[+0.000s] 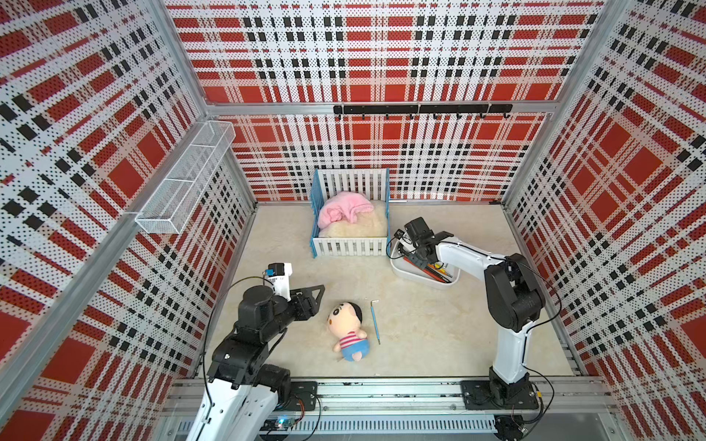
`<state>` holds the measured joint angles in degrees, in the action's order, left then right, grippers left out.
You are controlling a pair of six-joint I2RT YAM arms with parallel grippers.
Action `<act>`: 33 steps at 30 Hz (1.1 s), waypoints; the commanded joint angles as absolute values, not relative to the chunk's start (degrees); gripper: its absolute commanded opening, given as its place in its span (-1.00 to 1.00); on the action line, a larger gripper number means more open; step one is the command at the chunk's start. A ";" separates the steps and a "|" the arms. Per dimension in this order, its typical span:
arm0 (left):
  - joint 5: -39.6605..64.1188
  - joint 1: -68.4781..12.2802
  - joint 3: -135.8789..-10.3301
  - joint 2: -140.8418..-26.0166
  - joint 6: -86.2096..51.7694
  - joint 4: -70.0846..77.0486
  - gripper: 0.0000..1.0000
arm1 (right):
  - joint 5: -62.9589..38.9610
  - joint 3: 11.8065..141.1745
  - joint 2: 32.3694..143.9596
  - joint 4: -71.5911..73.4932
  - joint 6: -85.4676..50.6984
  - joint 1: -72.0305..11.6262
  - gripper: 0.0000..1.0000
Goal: Put the hex key on the desktop into the storage box
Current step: Place the Allen key in the storage box.
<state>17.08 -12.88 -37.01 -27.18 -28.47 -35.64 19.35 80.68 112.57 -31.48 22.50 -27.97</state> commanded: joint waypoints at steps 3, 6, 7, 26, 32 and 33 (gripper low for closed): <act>17.22 -12.25 -36.65 -27.61 -28.13 -35.74 0.36 | 21.11 80.00 115.62 -29.44 23.69 -28.21 -1.00; 17.31 -12.16 -36.65 -27.69 -28.04 -35.77 0.36 | 21.29 80.74 116.18 -29.37 23.51 -28.26 -1.00; 17.31 -12.21 -36.65 -27.69 -27.98 -35.70 0.36 | 21.14 80.91 116.22 -29.35 23.26 -28.26 -1.00; 17.56 -11.81 -36.64 -27.86 -27.99 -35.63 0.36 | 20.89 83.88 109.80 -31.32 16.37 -28.31 -0.32; 17.45 -11.81 -36.58 -27.64 -28.11 -35.76 0.36 | 18.54 85.82 103.53 -32.33 10.08 -28.41 -0.32; 17.44 -11.78 -36.61 -27.64 -28.05 -35.76 0.36 | 18.16 86.11 102.30 -32.57 8.62 -28.52 -0.31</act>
